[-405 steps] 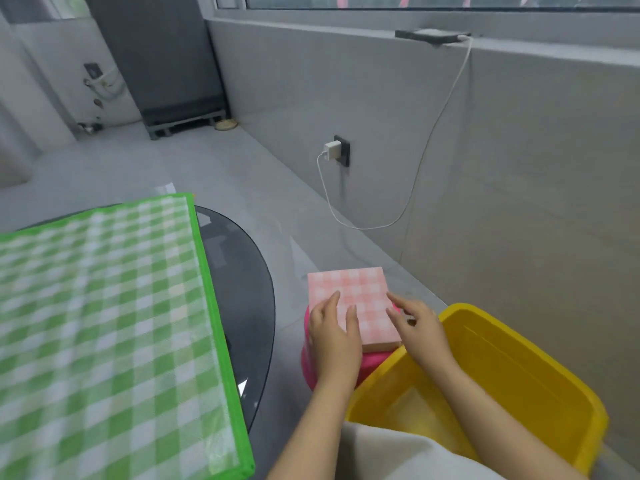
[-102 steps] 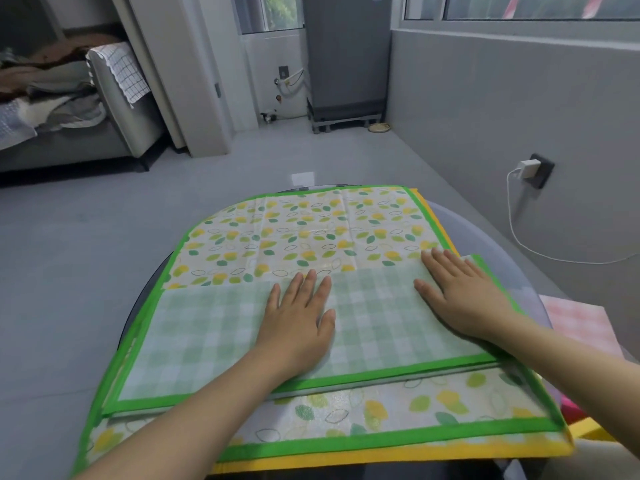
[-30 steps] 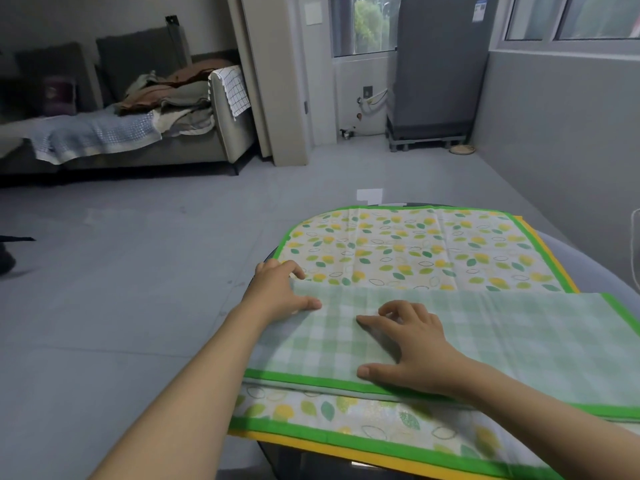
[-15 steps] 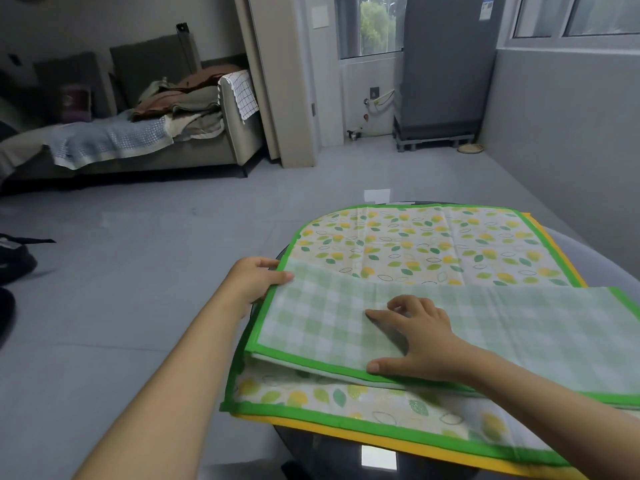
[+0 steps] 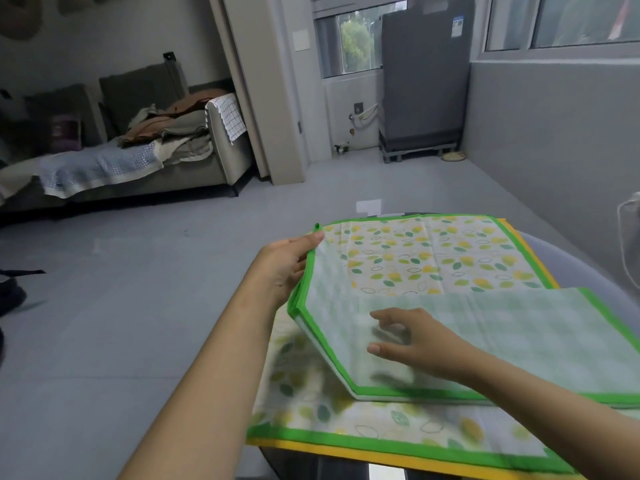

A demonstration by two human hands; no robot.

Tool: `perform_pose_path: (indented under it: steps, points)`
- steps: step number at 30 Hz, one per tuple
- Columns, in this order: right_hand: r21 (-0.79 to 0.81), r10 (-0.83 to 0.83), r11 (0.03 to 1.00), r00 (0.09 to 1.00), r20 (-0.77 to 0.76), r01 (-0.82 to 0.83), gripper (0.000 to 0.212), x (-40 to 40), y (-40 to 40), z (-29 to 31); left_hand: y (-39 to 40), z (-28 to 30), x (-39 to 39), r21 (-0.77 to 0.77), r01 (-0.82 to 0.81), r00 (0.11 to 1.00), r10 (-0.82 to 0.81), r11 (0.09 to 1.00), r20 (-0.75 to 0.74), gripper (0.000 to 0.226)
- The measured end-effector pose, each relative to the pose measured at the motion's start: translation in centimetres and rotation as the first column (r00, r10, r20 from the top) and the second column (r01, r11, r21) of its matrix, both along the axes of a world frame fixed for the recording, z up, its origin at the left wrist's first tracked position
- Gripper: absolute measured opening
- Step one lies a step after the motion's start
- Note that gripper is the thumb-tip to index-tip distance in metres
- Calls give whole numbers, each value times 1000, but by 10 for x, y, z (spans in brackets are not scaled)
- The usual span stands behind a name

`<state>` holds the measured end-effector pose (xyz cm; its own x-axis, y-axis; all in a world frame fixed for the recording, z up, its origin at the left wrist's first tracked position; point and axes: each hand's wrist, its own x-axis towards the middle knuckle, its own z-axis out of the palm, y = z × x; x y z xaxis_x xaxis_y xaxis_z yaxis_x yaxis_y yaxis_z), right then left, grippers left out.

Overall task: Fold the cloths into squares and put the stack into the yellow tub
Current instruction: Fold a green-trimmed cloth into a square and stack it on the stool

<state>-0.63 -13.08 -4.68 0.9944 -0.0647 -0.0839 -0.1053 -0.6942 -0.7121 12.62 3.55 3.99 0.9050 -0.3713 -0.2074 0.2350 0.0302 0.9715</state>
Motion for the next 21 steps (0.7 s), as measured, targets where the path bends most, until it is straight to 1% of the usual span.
perform_pose_path:
  steps: [1, 3, 6, 10, 14, 16, 17, 19, 21]
  points:
    - [79, -51, 996, 999, 19, 49, 58, -3, -4, 3, -9, 1, -4, -16, 20, 1000, -20, 1000, 10, 17]
    - [163, -136, 978, 990, 47, 127, 40, -9, -11, 11, -26, 2, -12, -35, 37, 999, -36, 999, 40, 21]
    - [298, -231, 932, 972, 54, 205, 24, -19, -23, 19, -50, 0, -24, -24, 29, 996, -27, 999, 84, 15]
    - [500, -341, 817, 940, 18, 287, 23, -32, -35, 27, -78, -10, -41, 31, 37, 991, -41, 999, 127, 22]
    - [594, -397, 731, 918, -30, 335, 31, -47, -45, 35, -105, -28, -59, 108, 37, 988, -53, 994, 147, 29]
    - [596, -400, 722, 915, -57, 353, 33, -56, -49, 35, -116, -39, -67, 145, 39, 987, -61, 989, 150, 30]
    - [568, -404, 737, 913, -65, 366, 33, -60, -51, 34, -121, -44, -70, 163, 42, 986, -67, 986, 151, 30]
    - [435, -412, 810, 910, -56, 393, 26, -66, -54, 28, -129, -56, -76, 206, 44, 985, -77, 978, 157, 31]
    - [289, -404, 871, 914, -41, 398, 23, -70, -57, 19, -136, -67, -80, 284, 25, 977, -84, 958, 198, 31]
